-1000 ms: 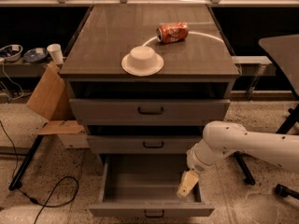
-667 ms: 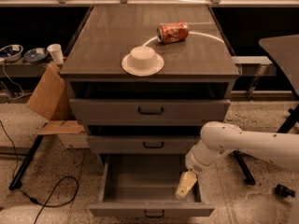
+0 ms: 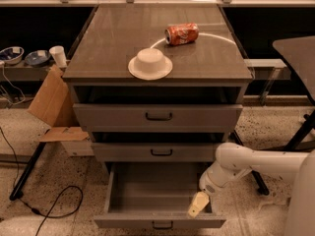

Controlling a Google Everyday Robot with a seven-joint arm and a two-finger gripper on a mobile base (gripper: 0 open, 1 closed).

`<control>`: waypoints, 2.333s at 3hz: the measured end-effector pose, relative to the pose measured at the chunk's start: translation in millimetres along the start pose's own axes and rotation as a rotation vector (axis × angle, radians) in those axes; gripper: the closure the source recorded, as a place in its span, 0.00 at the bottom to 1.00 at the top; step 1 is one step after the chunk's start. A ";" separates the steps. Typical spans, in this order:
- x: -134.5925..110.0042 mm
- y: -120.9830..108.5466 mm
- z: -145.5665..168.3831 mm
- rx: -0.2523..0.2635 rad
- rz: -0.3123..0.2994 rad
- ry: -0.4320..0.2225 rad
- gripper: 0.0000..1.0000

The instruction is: Close bottom drawer

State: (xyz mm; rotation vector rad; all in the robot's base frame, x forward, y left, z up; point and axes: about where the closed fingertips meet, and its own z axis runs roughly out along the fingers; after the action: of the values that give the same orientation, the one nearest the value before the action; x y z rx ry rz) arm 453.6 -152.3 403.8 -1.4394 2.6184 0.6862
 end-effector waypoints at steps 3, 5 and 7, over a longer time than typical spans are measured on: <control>66.9 -18.2 95.2 0.002 0.258 -0.210 0.19; 99.4 -45.0 162.8 -0.050 0.390 -0.315 0.73; 118.1 -55.5 178.8 -0.054 0.481 -0.305 1.00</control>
Offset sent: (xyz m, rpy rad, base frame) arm -0.0441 -0.0261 -0.1055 0.1175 0.0073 -0.3290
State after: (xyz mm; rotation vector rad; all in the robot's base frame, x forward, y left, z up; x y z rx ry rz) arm 407.3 -195.8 191.7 -0.6369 2.7164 0.9376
